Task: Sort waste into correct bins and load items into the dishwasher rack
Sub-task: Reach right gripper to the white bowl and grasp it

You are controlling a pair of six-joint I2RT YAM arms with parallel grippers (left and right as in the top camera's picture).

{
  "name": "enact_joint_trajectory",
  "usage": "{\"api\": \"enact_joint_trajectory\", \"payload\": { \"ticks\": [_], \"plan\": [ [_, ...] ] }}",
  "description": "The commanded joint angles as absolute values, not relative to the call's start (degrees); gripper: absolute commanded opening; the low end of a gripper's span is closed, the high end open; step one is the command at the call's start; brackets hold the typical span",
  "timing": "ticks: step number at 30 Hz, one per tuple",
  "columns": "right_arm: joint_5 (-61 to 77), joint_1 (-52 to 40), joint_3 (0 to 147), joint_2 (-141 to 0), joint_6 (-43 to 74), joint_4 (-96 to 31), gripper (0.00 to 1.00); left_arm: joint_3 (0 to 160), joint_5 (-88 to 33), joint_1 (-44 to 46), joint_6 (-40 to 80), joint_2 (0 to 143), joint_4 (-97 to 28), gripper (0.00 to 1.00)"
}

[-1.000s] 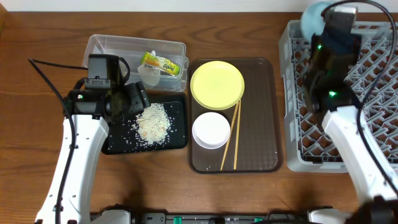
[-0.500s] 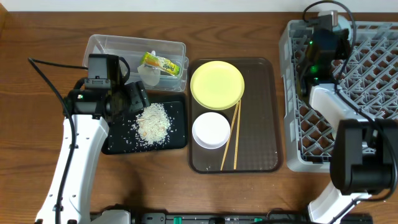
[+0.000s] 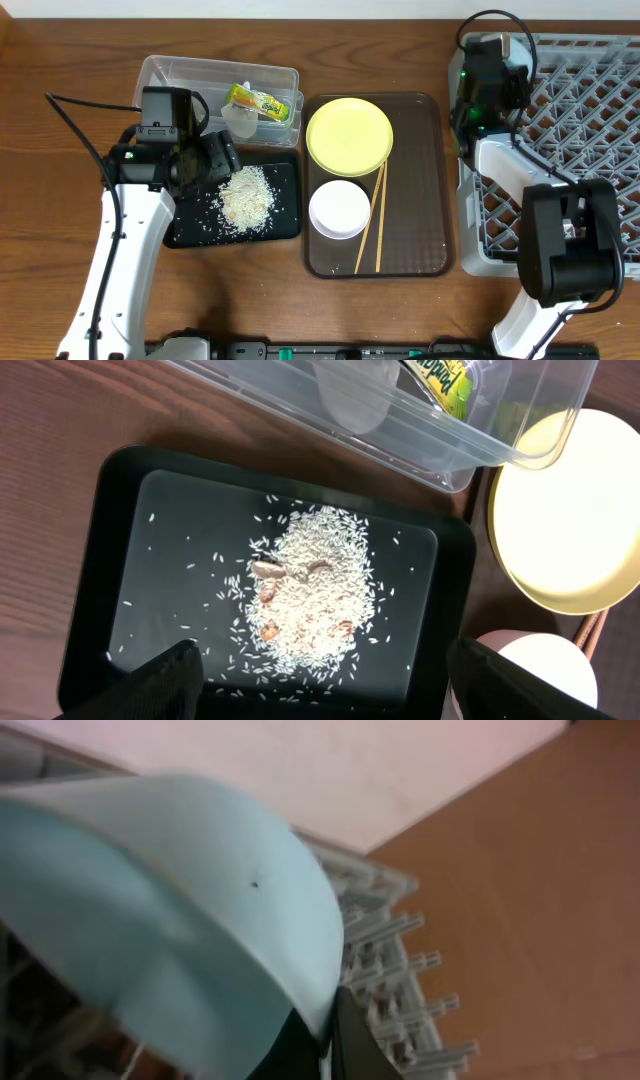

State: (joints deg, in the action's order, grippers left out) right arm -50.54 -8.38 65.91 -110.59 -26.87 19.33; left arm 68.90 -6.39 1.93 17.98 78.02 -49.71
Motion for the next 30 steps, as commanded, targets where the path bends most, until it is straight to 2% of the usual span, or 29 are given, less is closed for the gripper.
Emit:
{"api": "enact_joint_trajectory", "payload": {
  "ticks": [1,3,4,8,10,12,15,17,19,30],
  "plan": [
    [-49.56,-10.72,65.63,-108.14,-14.57,11.60,0.01,68.66,-5.52,1.74,17.85,78.28,-49.87,0.80],
    [-47.99,-11.25,65.63,-104.97,-9.56,4.82,0.03,68.66,-5.52,1.74,17.82,78.30,-49.87,0.80],
    [-46.54,-11.38,65.63,-103.39,-8.54,2.02,0.08,68.66,-5.52,1.74,17.85,78.30,-49.84,0.81],
    [-35.70,-12.36,65.63,-96.09,-4.60,-9.63,0.37,68.66,-5.50,1.74,17.82,78.30,-49.87,0.82],
    [-28.82,-13.37,65.63,-92.27,-3.09,-15.14,0.56,68.66,-5.48,1.74,17.82,78.30,-49.95,0.84],
    [-18.48,-14.79,65.63,-88.27,0.67,-20.51,0.62,68.66,-5.43,1.72,17.82,78.30,-50.43,0.84],
    [-1.80,-16.64,65.63,-84.84,6.33,-26.26,0.63,68.66,-1.58,1.72,19.07,78.46,-52.23,0.84],
    [7.14,-18.02,65.60,-84.44,9.98,-29.78,0.64,68.62,5.13,1.67,24.82,78.72,-54.54,0.84],
    [11.73,-19.59,65.30,-84.99,11.35,-32.80,0.64,68.55,8.19,1.67,27.51,79.05,-55.83,0.84],
    [13.52,-30.00,61.80,-95.98,14.37,-36.60,0.60,68.55,8.14,1.67,27.77,80.84,-56.16,0.84]
  ]
}}
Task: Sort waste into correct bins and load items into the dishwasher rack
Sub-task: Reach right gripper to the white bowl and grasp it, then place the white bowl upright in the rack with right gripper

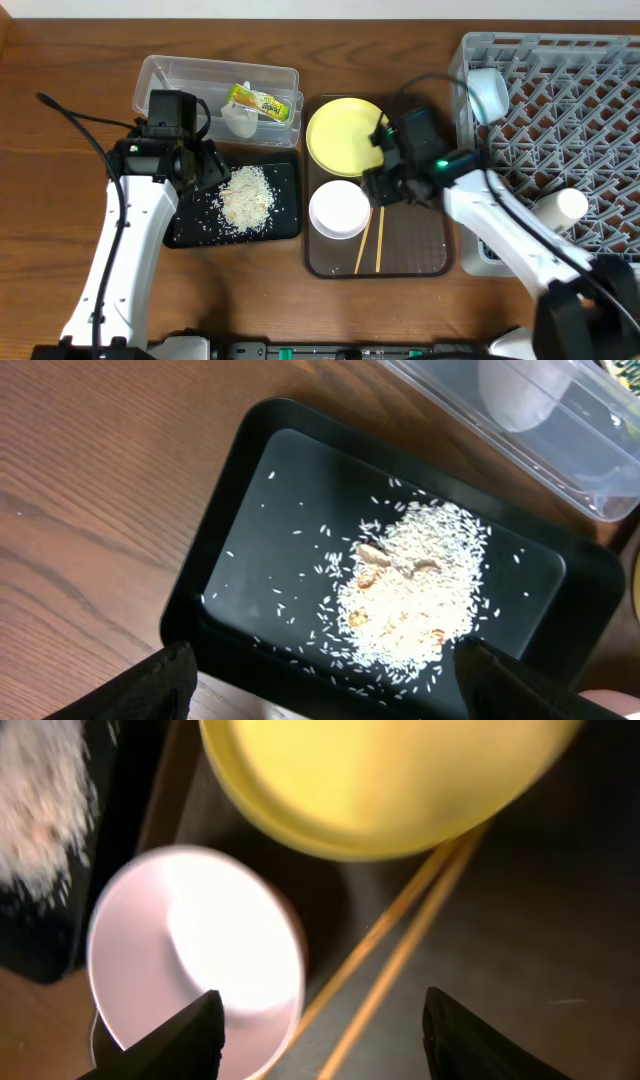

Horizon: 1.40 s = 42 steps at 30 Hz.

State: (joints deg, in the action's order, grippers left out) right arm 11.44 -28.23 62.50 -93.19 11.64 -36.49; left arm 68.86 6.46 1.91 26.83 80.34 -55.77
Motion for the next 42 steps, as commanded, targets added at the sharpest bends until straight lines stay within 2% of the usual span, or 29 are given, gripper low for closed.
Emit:
{"api": "enact_joint_trajectory", "payload": {
  "ticks": [1,4,5,7,11,18,25,31,36,42],
  "plan": [
    [13.50,-30.48,61.80,-97.14,14.41,-36.45,0.57,68.55,8.16,1.67,27.77,80.86,-56.16,0.84],
    [13.52,-31.40,61.80,-101.23,16.64,-35.38,0.45,68.55,8.16,1.67,27.77,80.88,-56.31,0.85],
    [13.52,-31.53,61.80,-102.59,17.23,-34.72,0.28,68.55,8.16,1.67,27.77,80.88,-56.31,0.84],
    [13.52,-31.51,61.82,-103.31,17.39,-33.76,0.09,68.55,8.14,1.67,27.77,80.88,-56.31,0.84],
    [11.46,-29.80,63.77,-100.42,17.30,-32.97,0.01,68.55,8.16,1.67,27.77,80.88,-56.36,0.84],
    [-5.85,-21.32,70.85,-89.17,11.51,-33.01,0.01,68.55,8.14,1.67,27.77,80.88,-56.36,0.85],
    [-25.26,-11.14,72.97,-83.68,-3.92,-23.35,0.01,68.55,8.16,1.67,27.77,80.88,-56.31,0.85],
    [-36.99,-1.76,72.95,-86.06,-15.20,-12.95,0.01,68.55,8.16,1.67,27.77,80.88,-56.12,0.85],
    [-39.29,4.43,72.95,-90.98,-26.13,-4.56,0.01,68.55,8.16,1.67,27.77,80.88,-56.07,0.85],
    [-52.27,8.14,72.95,-99.07,-30.50,9.45,0.01,68.55,8.14,1.67,27.77,80.88,-55.66,0.85]
  ]
}}
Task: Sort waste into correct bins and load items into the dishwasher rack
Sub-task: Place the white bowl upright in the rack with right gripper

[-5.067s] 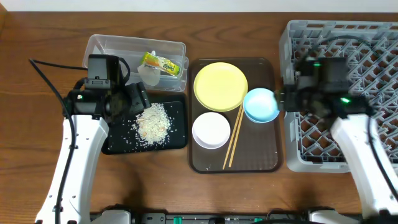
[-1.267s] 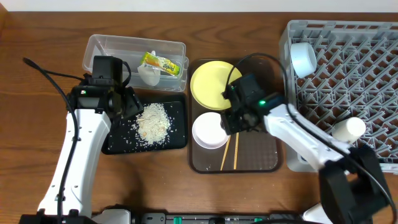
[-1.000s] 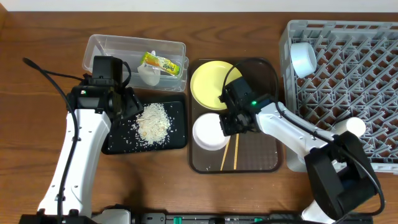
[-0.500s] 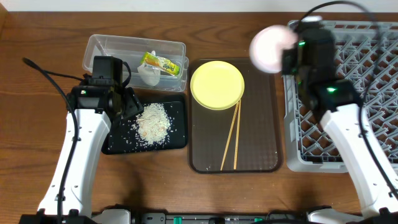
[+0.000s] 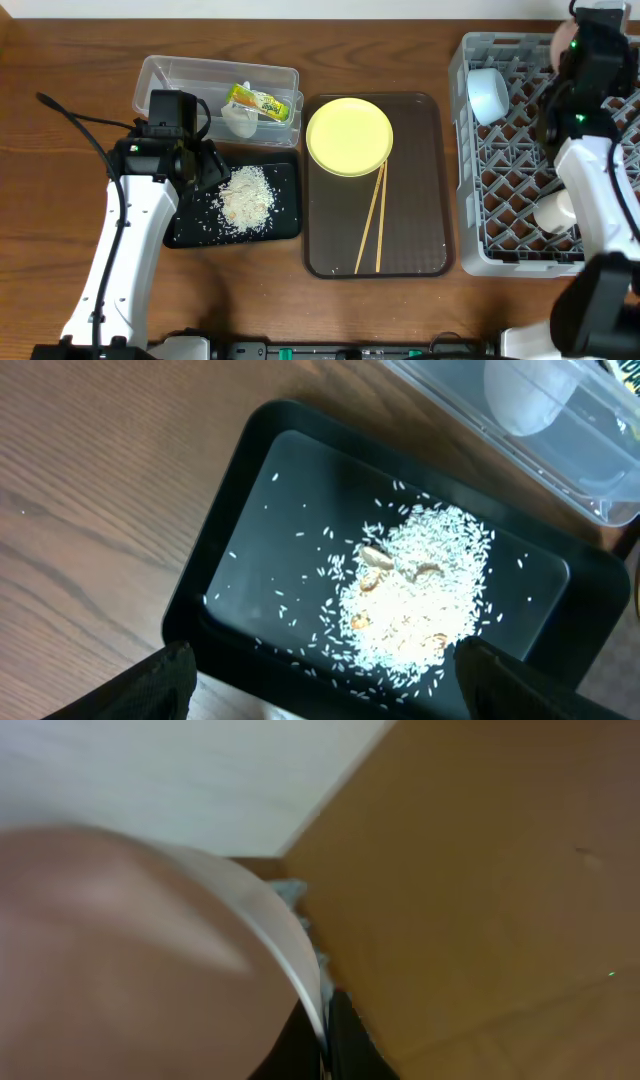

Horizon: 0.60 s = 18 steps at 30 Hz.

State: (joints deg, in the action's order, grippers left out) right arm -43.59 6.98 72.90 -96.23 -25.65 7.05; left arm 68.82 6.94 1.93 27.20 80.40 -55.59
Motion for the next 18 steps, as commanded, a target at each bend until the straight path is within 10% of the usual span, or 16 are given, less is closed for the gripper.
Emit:
{"api": "enact_joint_trajectory", "payload": {
  "ticks": [1,18],
  "plan": [
    [-53.08,8.36,72.97,-100.44,-30.55,11.14,0.01,68.55,8.14,1.67,27.79,80.88,-55.61,0.85],
    [-56.45,6.17,72.95,-113.60,-24.75,14.26,0.01,68.55,8.14,1.67,27.77,80.88,-55.64,0.85]
  ]
}}
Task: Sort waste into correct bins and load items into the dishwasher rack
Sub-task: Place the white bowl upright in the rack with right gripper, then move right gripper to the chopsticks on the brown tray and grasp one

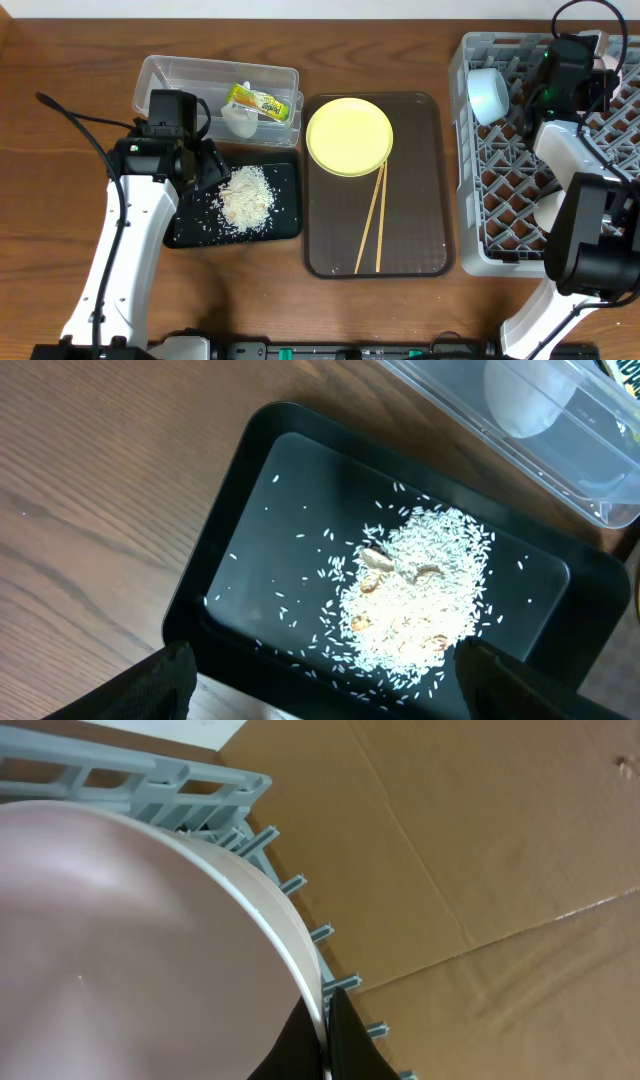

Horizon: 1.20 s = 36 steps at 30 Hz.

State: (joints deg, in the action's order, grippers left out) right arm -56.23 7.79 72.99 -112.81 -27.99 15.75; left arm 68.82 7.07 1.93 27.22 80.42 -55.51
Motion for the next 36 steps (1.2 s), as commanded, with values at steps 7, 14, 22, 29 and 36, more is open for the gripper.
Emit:
{"api": "enact_joint_trajectory", "payload": {
  "ticks": [7,14,22,29,36],
  "plan": [
    [-55.86,3.33,72.64,-113.60,-20.78,13.41,0.01,68.55,8.16,1.67,27.75,80.88,-55.66,0.85],
    [-57.91,2.09,72.62,-113.60,-19.68,11.57,0.01,68.55,8.16,1.67,27.75,80.88,-55.61,0.85],
    [-58.96,0.08,72.62,-113.47,-15.35,-0.58,0.01,68.55,8.16,1.67,27.75,80.88,-55.51,0.85],
    [-52.77,-2.22,72.62,-108.42,-0.30,-16.25,0.29,68.55,8.19,1.67,27.73,80.88,-55.44,0.85],
    [-28.67,-3.29,72.64,-95.64,0.86,-29.74,0.65,68.55,8.16,1.67,27.75,80.88,-55.48,0.86]
  ]
}}
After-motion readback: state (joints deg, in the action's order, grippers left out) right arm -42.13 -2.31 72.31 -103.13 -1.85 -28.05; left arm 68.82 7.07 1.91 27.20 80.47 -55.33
